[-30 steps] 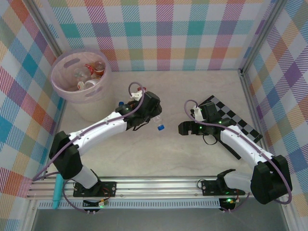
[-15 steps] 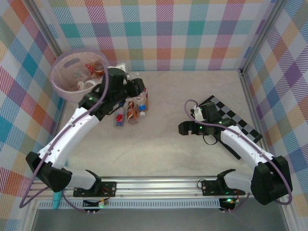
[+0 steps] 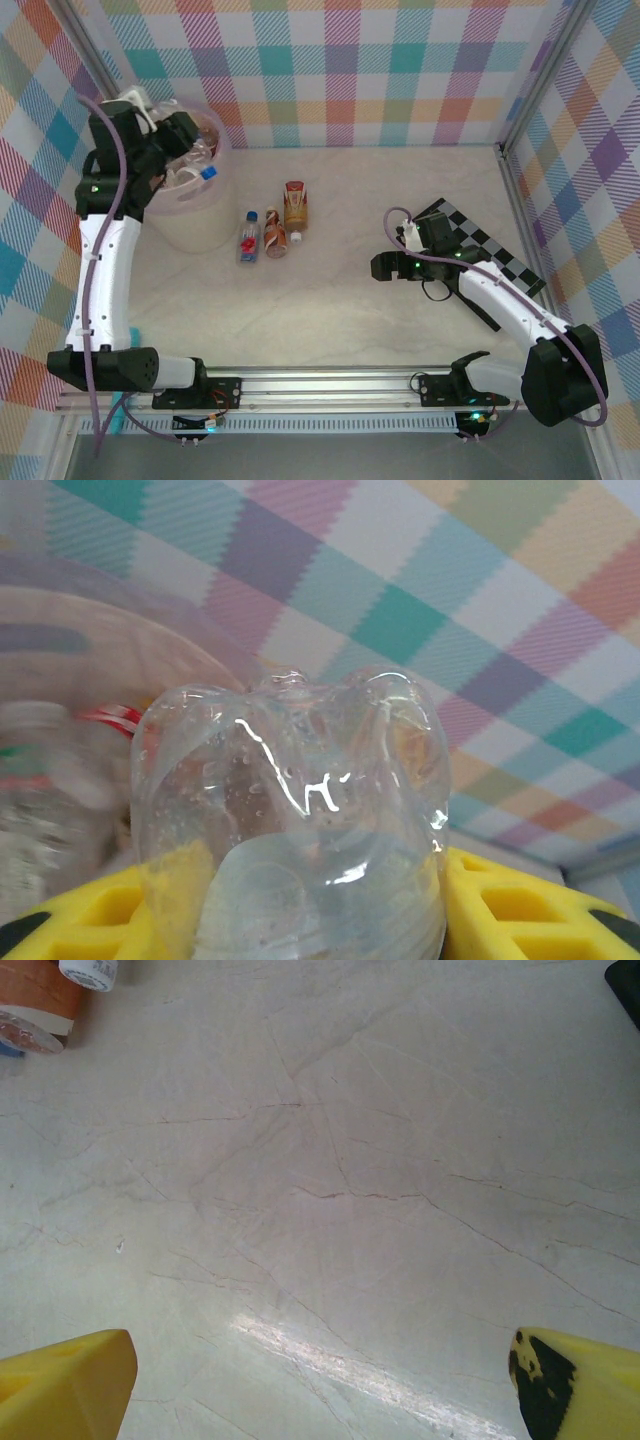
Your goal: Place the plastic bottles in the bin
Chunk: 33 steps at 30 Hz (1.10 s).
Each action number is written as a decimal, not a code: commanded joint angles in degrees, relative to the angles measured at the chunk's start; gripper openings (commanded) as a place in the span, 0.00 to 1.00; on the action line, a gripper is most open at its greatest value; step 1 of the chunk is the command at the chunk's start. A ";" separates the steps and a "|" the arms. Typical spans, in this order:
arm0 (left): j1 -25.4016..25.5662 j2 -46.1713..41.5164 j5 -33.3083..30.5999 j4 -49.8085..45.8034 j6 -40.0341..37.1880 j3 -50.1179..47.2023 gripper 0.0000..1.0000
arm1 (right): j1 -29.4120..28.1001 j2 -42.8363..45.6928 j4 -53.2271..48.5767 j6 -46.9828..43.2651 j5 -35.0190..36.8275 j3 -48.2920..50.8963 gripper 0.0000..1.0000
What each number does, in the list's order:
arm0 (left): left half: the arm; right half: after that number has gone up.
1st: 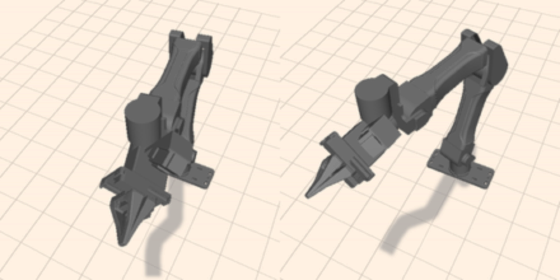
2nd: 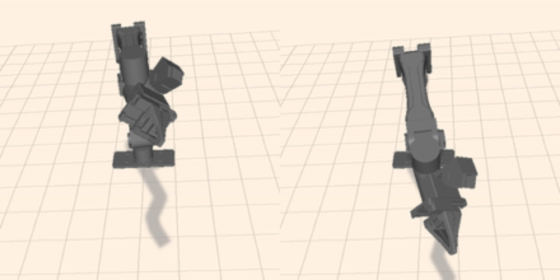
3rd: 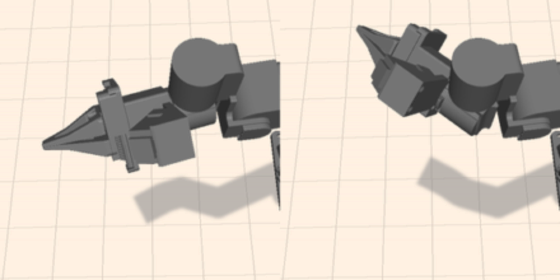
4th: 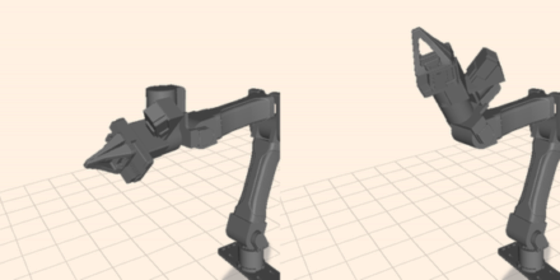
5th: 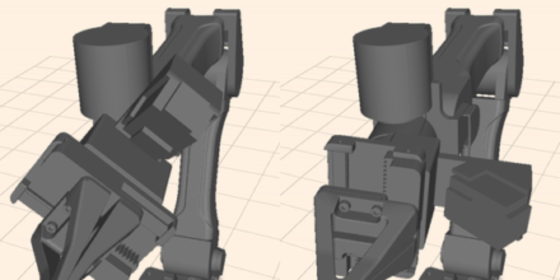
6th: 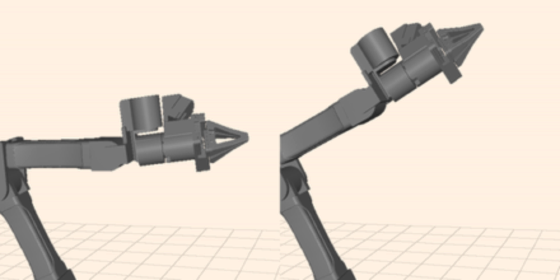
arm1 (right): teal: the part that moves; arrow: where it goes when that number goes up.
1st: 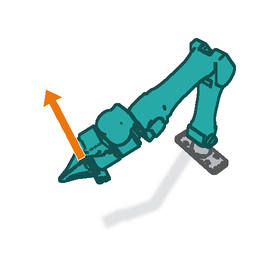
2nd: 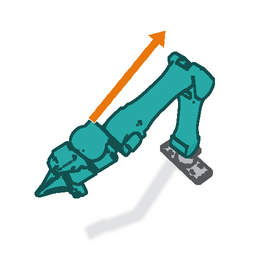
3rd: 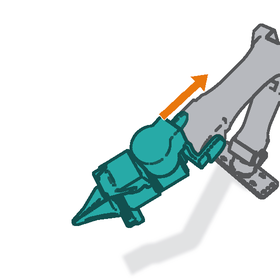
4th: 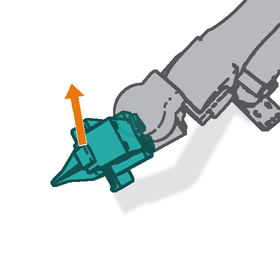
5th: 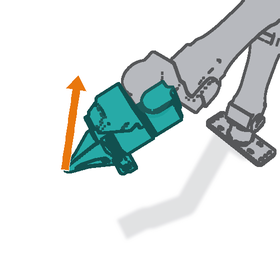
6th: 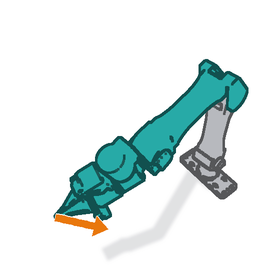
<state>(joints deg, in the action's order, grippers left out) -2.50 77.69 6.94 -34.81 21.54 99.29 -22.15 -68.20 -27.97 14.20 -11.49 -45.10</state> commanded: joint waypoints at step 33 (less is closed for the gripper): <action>-12.20 29.88 -12.64 -13.75 -34.28 22.88 0.26 | -0.26 -0.66 0.02 1.32 -2.61 -0.36 0.96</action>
<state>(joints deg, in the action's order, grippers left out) -16.43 106.10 -4.29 -42.94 -5.06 119.48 -22.15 -68.25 -29.32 14.61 -12.49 -45.10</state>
